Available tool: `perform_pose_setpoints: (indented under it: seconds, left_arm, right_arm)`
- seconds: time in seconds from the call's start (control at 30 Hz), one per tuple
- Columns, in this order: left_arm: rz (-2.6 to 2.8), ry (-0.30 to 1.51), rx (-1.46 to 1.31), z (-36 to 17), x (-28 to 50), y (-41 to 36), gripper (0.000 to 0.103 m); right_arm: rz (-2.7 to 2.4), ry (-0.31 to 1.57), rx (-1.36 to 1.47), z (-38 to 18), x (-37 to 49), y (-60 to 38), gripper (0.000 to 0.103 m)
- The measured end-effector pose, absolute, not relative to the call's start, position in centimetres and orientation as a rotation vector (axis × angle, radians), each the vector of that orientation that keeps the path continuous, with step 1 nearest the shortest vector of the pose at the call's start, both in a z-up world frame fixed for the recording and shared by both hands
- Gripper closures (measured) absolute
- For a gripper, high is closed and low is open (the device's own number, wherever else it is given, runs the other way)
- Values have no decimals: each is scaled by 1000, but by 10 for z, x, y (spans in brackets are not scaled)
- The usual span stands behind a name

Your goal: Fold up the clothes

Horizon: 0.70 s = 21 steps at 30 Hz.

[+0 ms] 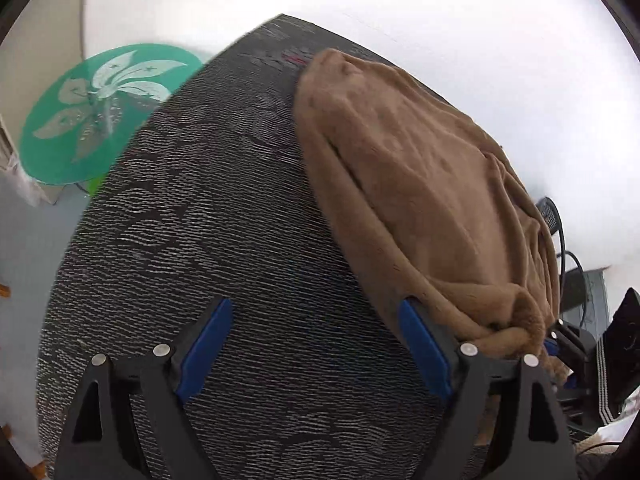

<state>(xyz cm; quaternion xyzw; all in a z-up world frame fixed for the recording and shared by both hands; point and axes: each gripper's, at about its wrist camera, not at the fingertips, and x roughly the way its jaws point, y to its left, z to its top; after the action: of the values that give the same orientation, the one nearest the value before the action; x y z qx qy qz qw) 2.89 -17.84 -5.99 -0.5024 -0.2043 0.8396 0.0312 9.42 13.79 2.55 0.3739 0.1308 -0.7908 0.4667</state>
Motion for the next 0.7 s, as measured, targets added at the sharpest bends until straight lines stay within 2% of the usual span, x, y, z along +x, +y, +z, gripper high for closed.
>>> perform_pose_setpoints:
  seconds: [0.1, 0.17, 0.33, 0.5, 0.53, 0.57, 0.6, 0.7]
  left_arm:
    - [2603, -554, -1588, -60, 23, -170, 15]
    - [2593, -568, -1602, -62, 21, -168, 15]
    - [2496, -692, -1560, -58, 16, -162, 14]
    - [2480, -738, -1538, -52, 11, -158, 14]
    - [2473, -753, -1542, -52, 11, -159, 14]
    - [2465, -768, -1546, -52, 10, -159, 14]
    - [2458, -784, -1551, -52, 9, -160, 14]
    - [2460, -807, -1557, -50, 11, -163, 13]
  right_arm:
    - [-1973, 282, 931, 22, 89, 139, 70]
    - [-1998, 232, 948, 20, 82, 145, 70]
    - [-2027, 118, 949, 21, 80, 168, 70]
    - [-2027, 55, 963, 19, 81, 182, 69]
    - [-2014, 43, 974, 18, 80, 184, 66]
    - [-2012, 32, 979, 17, 79, 186, 54]
    - [-2013, 21, 983, 16, 78, 188, 50]
    - [-2014, -11, 992, 14, 76, 193, 46]
